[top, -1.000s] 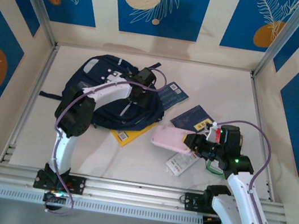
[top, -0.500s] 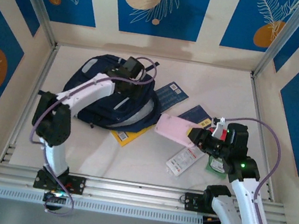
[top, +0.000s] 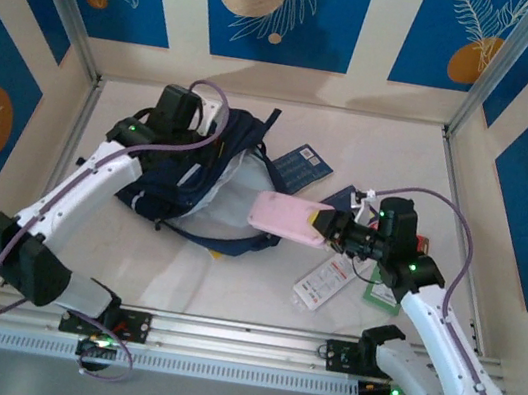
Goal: Pack the student bag
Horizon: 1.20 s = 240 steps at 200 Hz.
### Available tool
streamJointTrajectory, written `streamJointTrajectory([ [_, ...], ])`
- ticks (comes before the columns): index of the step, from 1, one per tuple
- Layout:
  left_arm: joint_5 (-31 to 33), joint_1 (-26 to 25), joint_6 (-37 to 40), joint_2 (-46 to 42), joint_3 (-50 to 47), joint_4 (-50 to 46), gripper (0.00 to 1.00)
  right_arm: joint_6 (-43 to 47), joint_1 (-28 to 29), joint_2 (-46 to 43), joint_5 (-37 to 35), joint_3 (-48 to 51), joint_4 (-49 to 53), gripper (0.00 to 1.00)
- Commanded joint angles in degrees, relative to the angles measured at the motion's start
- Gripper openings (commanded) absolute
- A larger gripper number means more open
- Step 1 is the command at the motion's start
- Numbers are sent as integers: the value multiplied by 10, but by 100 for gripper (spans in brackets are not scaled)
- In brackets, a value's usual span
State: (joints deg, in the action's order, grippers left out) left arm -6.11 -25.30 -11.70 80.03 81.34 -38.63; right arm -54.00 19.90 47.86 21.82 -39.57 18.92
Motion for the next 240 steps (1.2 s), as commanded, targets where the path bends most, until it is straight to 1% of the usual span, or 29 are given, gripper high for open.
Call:
streamJointTrajectory([
  [1, -27, 12, -10, -31, 21, 48, 0, -27, 32, 21, -32, -31, -62, 31],
  [23, -14, 13, -14, -33, 44, 32, 0, -51, 64, 63, -56, -38, -107, 30],
  [39, -3, 14, -14, -34, 61, 21, 0, -48, 94, 101, -76, -59, -131, 31],
  [68, -13, 16, -27, -42, 77, 22, 0, -45, 137, 180, -111, -111, -154, 31],
  [86, -24, 17, -33, -43, 90, 21, 0, -68, 146, 229, -119, -127, -195, 31],
  [103, -17, 17, -30, -48, 96, 18, 0, -86, 153, 274, -127, -143, -239, 31],
  [122, -8, 17, -14, -58, 93, 18, 0, -65, 159, 326, -128, -185, -247, 32],
  [140, -14, 18, -8, -63, 93, 18, 0, -61, 166, 372, -142, -214, -266, 33],
  [162, -27, 17, -12, -65, 86, 28, 0, -63, 178, 440, -153, -254, -309, 35],
  [179, -36, 17, -16, -64, 82, 37, 0, -81, 186, 504, -140, -290, -369, 38],
  [187, -37, 17, -17, -64, 82, 40, 0, -91, 190, 536, -136, -314, -382, 39],
  [209, -44, 17, -24, -63, 82, 48, 0, -103, 205, 623, -144, -405, -363, 41],
  [225, -51, 17, -34, -63, 80, 59, 0, -103, 218, 685, -172, -482, -304, 41],
  [240, -50, 17, -44, -63, 74, 77, 0, -101, 232, 739, -217, -557, -216, 43],
])
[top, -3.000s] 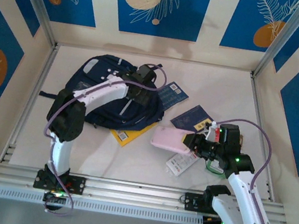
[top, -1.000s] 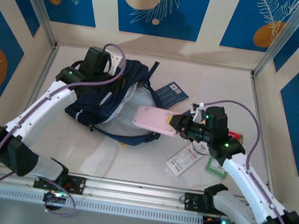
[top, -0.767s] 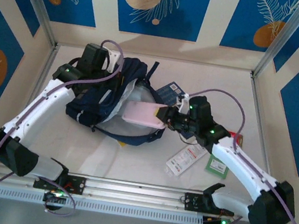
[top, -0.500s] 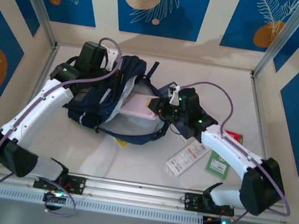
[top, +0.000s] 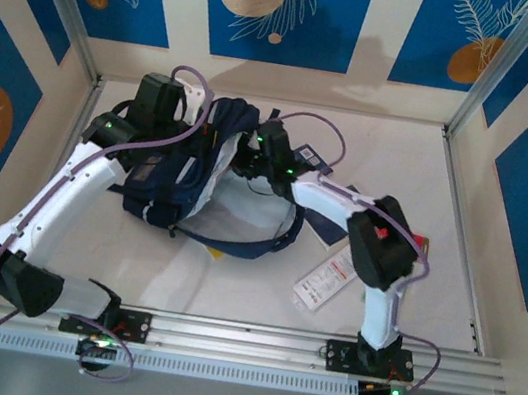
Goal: Pack the student bag
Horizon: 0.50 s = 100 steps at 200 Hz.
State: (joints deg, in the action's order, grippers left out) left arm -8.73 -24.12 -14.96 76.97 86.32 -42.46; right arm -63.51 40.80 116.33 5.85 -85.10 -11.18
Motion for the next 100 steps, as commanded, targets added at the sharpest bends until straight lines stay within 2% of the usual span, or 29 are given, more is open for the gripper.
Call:
streamJointTrajectory([
  [1, -24, 5, -13, -32, 24, 116, 0, -5, 24, 57, -59, -108, 88, 43],
  [25, -34, 6, -25, -27, 18, 135, 0, -14, 42, 138, -102, -190, 124, 50],
  [54, -34, 7, -27, -17, 12, 142, 0, -19, 48, 212, -65, -268, 116, 62],
  [81, -17, 22, -29, -20, 4, 143, 0, 42, 55, 186, -72, -269, 127, 78],
  [100, 0, 41, -39, -26, -9, 148, 0, 75, 53, 146, -64, -243, 130, 85],
])
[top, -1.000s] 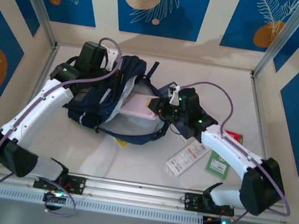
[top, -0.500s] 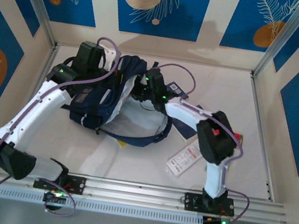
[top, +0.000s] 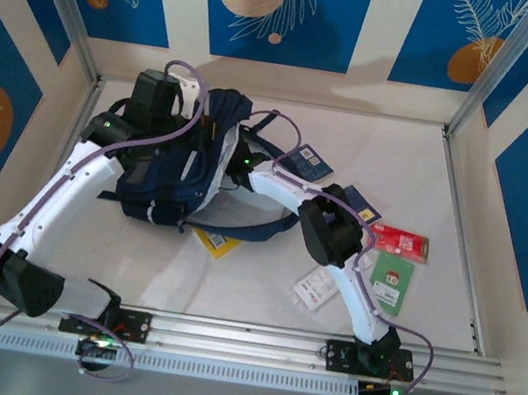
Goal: Pack the student bag
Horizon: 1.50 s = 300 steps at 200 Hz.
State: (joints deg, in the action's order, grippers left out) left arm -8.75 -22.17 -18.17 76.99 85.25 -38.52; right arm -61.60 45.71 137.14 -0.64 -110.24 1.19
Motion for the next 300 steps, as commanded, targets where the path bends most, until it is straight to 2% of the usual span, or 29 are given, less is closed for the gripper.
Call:
streamJointTrajectory([
  [1, 1, 22, -8, -27, 1, 110, 0, 58, 4, -64, 2, 10, 6, 85],
  [23, 18, 42, -13, -34, -10, 117, 0, 96, 6, -120, -7, 59, 11, 90],
  [45, 67, 49, 6, -34, -13, 113, 0, 114, 8, -177, -33, 127, 10, 94],
  [83, 61, 62, 1, -23, -17, 118, 0, 130, -4, -235, -22, 204, 6, 98],
  [102, 75, 69, 4, -21, -21, 118, 0, 145, -7, -281, -42, 244, 18, 97],
  [132, 86, 81, 16, -11, -32, 127, 0, 184, -6, -377, -107, 299, 91, 93],
  [164, 28, 80, 14, 20, -58, 144, 1, 221, -12, -506, -158, 409, 137, 86],
  [189, -3, 78, -4, 49, -91, 160, 4, 171, -47, -597, -160, 483, 227, 79],
  [211, -33, 69, -21, 71, -111, 165, 13, 119, -79, -701, -192, 581, 286, 77],
  [221, -45, 56, -23, 79, -109, 155, 21, 91, -99, -752, -194, 623, 315, 77],
  [234, -47, 34, -19, 78, -105, 143, 36, 46, -136, -813, -167, 671, 355, 77],
  [258, -48, 3, -19, 57, -108, 132, 51, 9, -190, -904, -103, 748, 385, 77],
  [282, -33, -35, -17, 28, -111, 120, 56, 3, -225, -934, -97, 794, 408, 78],
  [300, -32, -93, -28, 20, -119, 130, 59, -10, -255, -937, -72, 824, 403, 79],
])
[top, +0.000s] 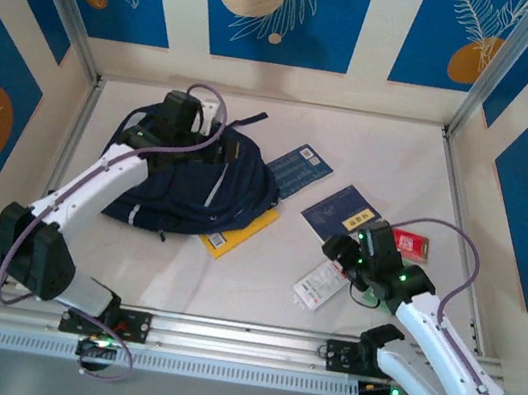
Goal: Pack the student bag
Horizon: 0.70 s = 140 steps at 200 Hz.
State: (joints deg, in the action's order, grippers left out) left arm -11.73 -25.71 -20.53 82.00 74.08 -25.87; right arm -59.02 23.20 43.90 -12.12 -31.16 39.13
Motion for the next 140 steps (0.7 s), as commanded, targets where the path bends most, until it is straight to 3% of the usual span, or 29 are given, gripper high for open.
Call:
streamJointTrajectory([
  [1, -2, -62, -6, -29, -7, 5, 59, -36, -31, -5, 46, 35, 21, 79],
  [29, -30, -166, -62, 25, -18, 39, 60, -48, -58, -5, 97, 74, -27, 81],
  [77, -85, -291, -99, 191, -24, 146, 57, -39, -82, -13, 99, 99, -29, 82],
  [140, -149, -318, -185, 301, -28, 253, 52, -37, -99, -10, 115, 129, -60, 82],
])
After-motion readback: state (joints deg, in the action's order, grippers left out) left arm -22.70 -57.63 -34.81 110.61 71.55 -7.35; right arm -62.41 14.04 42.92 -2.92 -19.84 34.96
